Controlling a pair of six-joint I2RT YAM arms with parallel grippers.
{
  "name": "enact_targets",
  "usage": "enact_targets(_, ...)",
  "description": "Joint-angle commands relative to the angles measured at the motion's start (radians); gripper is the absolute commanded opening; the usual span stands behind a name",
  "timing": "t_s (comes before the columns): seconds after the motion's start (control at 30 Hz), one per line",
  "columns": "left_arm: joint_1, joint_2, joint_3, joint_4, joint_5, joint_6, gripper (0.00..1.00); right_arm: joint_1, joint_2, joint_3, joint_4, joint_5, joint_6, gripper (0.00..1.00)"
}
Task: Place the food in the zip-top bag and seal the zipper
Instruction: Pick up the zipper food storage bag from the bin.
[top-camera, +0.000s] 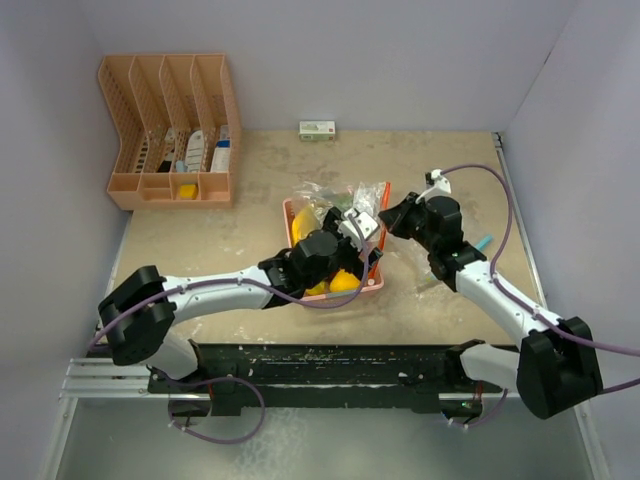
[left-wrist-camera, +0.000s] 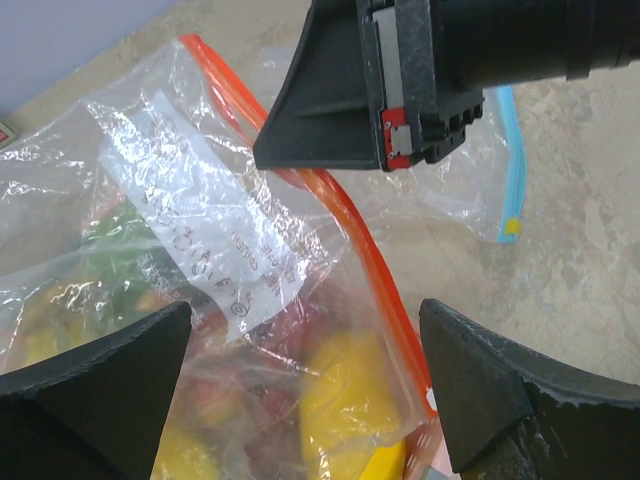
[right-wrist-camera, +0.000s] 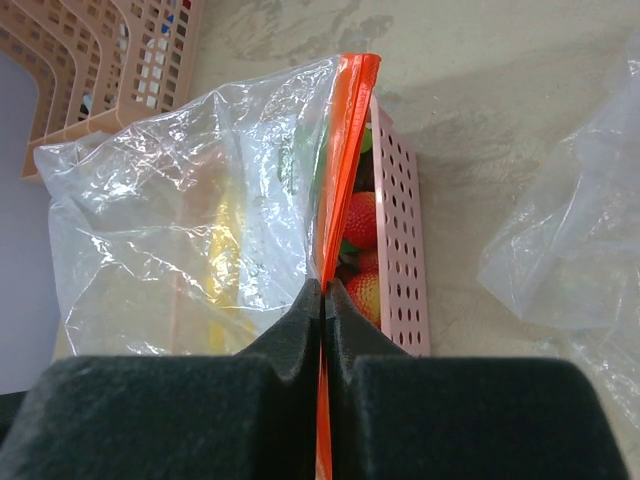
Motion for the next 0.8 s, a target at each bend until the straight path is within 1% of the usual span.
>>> enact_targets(0.0,-0.036,0.030,0.047,0.133,-0.103,0.025,0.99,0.000,-0.038,0.020,0.006,0.021,0.028,0.00)
enact_targets(0.1,-0.054,0.080,0.072,0.159,-0.151,0.025,0.99,0.000,-0.045,0.034,-0.002,0.018,0.033,0.00)
enact_targets(0.27,-0.098,0.167,0.104,0.270,-0.275,0.057,0.99,0.000,-0.053,0.068,-0.038,0.012,0.036,0.00)
enact_targets(0.37,-0.106,0.212,0.112,0.338,-0.349,0.063,0.99,0.000,-0.075,0.071,-0.052,0.012,0.038,0.00)
enact_targets(0.47,-0.107,0.251,0.122,0.393,-0.385,0.074,0.99,0.000,-0.099,0.070,-0.071,0.013,0.035,0.00)
enact_targets(0.53,-0.107,0.273,0.128,0.422,-0.404,0.081,0.94,0.000,-0.111,0.070,-0.088,0.013,0.032,0.00)
enact_targets(0.6,-0.107,0.284,0.129,0.437,-0.420,0.090,0.88,0.000,-0.124,0.070,-0.105,0.016,0.028,0.00)
enact_targets(0.73,-0.106,0.297,0.127,0.459,-0.435,0.115,0.79,0.000,-0.155,0.069,-0.131,0.013,0.026,0.00)
enact_targets(0.77,-0.106,0.299,0.126,0.463,-0.436,0.120,0.75,0.000,-0.159,0.071,-0.139,0.010,0.026,0.00)
